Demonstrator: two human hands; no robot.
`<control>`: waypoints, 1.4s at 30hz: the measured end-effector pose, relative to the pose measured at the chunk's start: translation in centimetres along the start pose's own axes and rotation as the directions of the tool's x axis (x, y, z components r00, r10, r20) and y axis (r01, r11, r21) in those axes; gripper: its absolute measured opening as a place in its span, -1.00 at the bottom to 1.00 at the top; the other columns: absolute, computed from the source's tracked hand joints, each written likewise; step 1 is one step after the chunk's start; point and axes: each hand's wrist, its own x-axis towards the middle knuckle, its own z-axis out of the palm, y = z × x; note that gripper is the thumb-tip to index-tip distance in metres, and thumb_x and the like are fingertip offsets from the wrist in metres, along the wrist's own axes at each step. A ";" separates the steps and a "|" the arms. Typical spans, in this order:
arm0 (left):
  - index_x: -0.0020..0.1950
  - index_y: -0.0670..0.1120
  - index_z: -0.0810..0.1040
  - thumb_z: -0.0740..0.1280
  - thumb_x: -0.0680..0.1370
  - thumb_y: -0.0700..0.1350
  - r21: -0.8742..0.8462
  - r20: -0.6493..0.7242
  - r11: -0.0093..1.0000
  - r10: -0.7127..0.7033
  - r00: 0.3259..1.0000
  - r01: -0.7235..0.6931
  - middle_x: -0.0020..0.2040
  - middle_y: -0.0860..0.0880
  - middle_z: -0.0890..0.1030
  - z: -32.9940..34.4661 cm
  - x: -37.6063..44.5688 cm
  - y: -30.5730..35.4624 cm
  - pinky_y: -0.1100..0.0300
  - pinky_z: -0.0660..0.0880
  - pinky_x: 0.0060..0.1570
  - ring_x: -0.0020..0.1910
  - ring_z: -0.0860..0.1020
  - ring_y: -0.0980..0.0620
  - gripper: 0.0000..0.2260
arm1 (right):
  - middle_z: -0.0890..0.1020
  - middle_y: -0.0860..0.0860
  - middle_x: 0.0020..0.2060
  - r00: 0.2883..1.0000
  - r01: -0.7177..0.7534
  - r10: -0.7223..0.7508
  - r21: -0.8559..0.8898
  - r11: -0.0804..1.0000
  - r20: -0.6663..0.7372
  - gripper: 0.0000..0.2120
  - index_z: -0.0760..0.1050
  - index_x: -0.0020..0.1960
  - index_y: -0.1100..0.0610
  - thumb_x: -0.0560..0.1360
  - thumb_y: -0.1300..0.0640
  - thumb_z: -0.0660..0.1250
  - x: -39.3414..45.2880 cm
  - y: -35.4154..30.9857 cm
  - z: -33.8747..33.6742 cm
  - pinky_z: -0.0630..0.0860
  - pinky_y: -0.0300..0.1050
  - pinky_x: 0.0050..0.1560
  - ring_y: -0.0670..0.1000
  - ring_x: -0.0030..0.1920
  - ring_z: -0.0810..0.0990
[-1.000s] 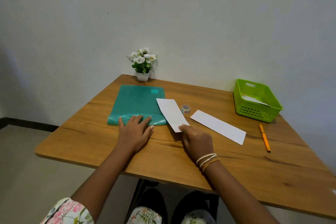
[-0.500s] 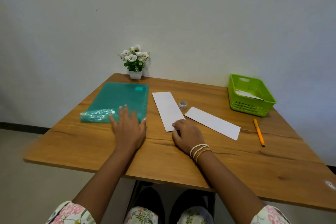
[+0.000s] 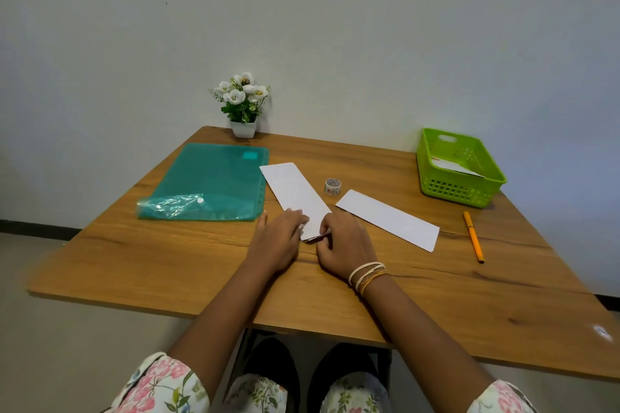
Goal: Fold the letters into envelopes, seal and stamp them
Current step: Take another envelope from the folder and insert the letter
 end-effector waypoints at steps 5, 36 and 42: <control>0.41 0.07 0.40 0.14 0.59 0.21 0.028 0.034 0.999 -0.047 0.998 0.046 0.48 0.08 0.35 0.1 0.3 0.1 -0.11 -0.06 0.49 0.49 0.22 0.10 -0.57 | 0.63 -0.02 -0.27 1.000 -0.008 0.008 0.008 1.000 -0.016 -0.86 0.62 -0.20 0.10 0.35 0.16 0.28 -1.3 1.1 -0.7 0.54 -0.14 -0.22 -0.05 -0.23 0.53; 0.21 -0.01 0.44 0.27 0.60 -0.11 0.072 -0.177 0.986 0.163 0.971 -0.152 0.00 -0.11 0.68 -0.1 -0.6 2.1 0.08 0.59 -0.27 -0.14 0.63 -0.05 -0.81 | 0.49 0.17 0.26 0.756 -0.607 0.639 -0.210 0.766 0.144 -0.52 0.39 0.29 0.16 0.48 -0.10 0.32 3.0 8.6 -5.2 0.43 0.03 0.22 0.18 0.26 0.46; 0.13 -0.08 0.63 0.35 0.54 -0.19 0.074 -0.147 0.979 0.197 0.969 -0.188 0.07 -0.06 0.66 0.1 -0.4 1.6 0.11 0.60 -0.12 -0.03 0.61 0.00 -0.81 | 0.52 0.12 0.25 0.647 -0.588 0.689 -0.361 0.724 0.326 -0.36 0.42 0.26 0.13 0.38 -0.31 0.34 3.4 10.6 -7.0 0.45 0.09 0.20 0.17 0.23 0.50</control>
